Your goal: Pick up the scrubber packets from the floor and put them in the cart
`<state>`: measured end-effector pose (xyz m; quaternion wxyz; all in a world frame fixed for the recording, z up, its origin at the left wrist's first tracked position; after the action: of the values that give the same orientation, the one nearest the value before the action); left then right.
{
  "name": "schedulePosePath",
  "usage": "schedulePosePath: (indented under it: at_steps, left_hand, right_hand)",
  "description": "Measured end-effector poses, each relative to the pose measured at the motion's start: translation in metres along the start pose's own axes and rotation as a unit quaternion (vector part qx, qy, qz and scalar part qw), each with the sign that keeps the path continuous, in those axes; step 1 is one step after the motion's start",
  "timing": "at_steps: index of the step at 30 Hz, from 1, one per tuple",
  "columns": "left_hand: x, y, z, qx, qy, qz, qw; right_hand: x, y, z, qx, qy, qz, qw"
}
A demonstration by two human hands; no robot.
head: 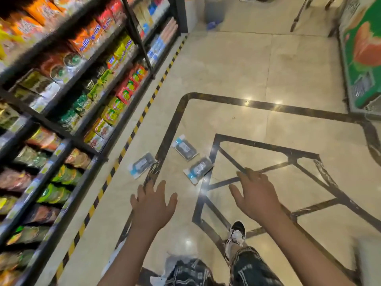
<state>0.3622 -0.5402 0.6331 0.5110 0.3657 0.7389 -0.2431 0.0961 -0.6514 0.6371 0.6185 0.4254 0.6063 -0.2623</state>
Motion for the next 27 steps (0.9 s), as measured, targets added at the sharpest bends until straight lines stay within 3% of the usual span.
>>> schedulePosePath:
  at_steps: [4,7,10,16,19,24,27]
  left_hand:
    - [0.004,-0.065,0.102,0.0,-0.014,-0.014,1.0]
    - [0.044,-0.092,0.184,-0.014,-0.034,-0.036,0.999]
    - [0.127,-0.108,0.274,-0.031,-0.01,-0.038,0.999]
    - [0.378,-0.112,0.433,-0.07,0.106,-0.032,0.991]
    - [0.486,-0.107,0.493,-0.086,0.143,-0.015,0.986]
    - [0.589,-0.117,0.589,-0.067,0.138,-0.064,0.986]
    - [0.603,-0.14,0.656,0.001,0.067,-0.083,0.994]
  right_hand:
    - [0.039,-0.028,0.103,-0.066,0.06,-0.01,0.996]
    - [0.098,-0.052,0.172,-0.099,0.059,-0.022,0.993]
    - [0.189,-0.073,0.237,-0.126,0.053,-0.014,0.99]
    - [0.471,-0.118,0.326,-0.163,0.209,-0.059,0.962]
    - [0.584,-0.132,0.366,-0.173,0.241,-0.082,0.951]
    - [0.721,-0.139,0.443,-0.262,0.27,-0.105,0.92]
    - [0.76,-0.152,0.471,-0.315,0.272,-0.124,0.901]
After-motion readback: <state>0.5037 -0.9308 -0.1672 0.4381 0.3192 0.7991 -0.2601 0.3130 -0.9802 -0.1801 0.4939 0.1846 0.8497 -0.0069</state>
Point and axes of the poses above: each hand's wrist, its own z-axis towards the middle knuckle, its own x-axis out of the palm, y = z × x, the point moved 4 cm from there along z, towards the middle knuckle, and after that the axes turned 8 degrees about -x, right-handed, at the moved point
